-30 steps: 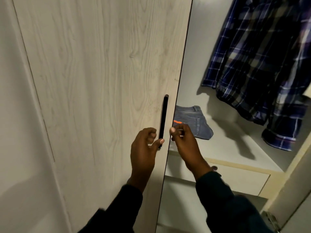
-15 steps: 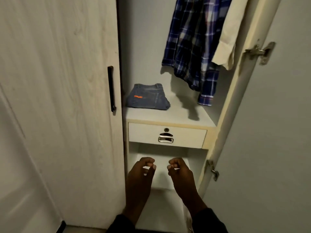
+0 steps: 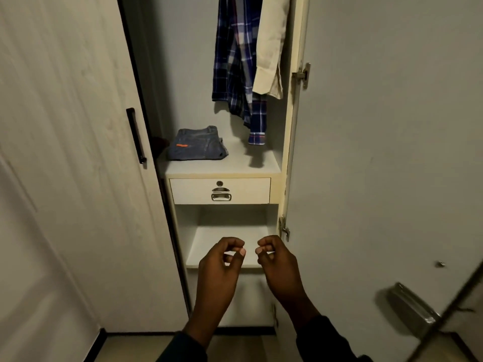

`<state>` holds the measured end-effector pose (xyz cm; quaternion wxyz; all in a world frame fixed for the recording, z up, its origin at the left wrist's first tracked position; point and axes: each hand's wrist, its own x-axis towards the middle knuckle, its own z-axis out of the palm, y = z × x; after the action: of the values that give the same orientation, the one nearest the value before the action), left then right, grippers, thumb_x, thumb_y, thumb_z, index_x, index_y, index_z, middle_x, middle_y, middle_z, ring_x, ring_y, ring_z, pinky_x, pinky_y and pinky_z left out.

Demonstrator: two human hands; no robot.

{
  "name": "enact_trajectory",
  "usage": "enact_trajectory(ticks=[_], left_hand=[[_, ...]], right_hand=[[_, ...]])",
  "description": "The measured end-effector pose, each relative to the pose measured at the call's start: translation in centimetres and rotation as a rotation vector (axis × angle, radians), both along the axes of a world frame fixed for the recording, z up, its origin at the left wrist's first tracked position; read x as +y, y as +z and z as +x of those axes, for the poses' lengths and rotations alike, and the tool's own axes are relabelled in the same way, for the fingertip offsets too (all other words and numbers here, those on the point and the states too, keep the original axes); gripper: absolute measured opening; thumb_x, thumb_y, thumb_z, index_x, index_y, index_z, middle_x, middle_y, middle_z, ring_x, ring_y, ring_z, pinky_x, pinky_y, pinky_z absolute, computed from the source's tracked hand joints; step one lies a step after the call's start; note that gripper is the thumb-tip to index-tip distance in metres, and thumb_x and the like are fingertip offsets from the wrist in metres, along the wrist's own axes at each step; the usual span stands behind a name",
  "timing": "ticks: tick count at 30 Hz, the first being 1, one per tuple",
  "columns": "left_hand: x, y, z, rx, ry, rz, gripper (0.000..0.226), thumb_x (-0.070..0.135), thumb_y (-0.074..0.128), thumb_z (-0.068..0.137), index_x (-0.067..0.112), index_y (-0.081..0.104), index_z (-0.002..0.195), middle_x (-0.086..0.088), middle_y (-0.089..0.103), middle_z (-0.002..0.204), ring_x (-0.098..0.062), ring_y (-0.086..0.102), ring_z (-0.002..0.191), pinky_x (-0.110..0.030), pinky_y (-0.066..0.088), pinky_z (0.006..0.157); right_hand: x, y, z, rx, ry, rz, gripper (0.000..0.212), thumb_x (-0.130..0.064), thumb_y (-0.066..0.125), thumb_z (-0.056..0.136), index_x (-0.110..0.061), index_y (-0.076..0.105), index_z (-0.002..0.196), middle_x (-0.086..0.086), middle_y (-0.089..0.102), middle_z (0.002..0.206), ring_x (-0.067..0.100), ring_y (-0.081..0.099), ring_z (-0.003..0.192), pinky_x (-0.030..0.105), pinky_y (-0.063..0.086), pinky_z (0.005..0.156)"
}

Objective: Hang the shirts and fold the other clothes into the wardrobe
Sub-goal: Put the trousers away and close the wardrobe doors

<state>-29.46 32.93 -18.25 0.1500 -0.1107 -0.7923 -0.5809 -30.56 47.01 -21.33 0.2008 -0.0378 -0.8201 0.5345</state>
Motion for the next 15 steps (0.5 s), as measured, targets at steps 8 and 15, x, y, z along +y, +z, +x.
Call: enact_trajectory(ticks=[8, 15], left_hand=[[4.0, -1.4, 7.2, -0.063, -0.188, 0.087, 0.013, 0.021, 0.062, 0.097, 0.028, 0.069, 0.106, 0.020, 0.070, 0.101, 0.001, 0.064, 0.096, -0.031, 0.057, 0.088], [9.5, 0.3, 12.2, -0.117, -0.330, 0.174, 0.016, 0.032, 0.056, 0.100, 0.034, 0.068, 0.111, 0.019, 0.070, 0.107, -0.006, 0.066, 0.103, -0.042, 0.055, 0.097]], right_hand=[[2.4, 1.3, 11.7, 0.122, -0.187, -0.007, 0.012, -0.020, 0.057, 0.099, -0.031, 0.062, 0.101, -0.013, 0.067, 0.093, 0.007, 0.066, 0.088, 0.028, 0.056, 0.079], [9.2, 6.1, 19.3, 0.532, -0.815, -0.072, 0.017, -0.015, 0.056, 0.100, -0.014, 0.056, 0.117, -0.002, 0.047, 0.118, 0.016, 0.053, 0.102, 0.009, 0.041, 0.084]])
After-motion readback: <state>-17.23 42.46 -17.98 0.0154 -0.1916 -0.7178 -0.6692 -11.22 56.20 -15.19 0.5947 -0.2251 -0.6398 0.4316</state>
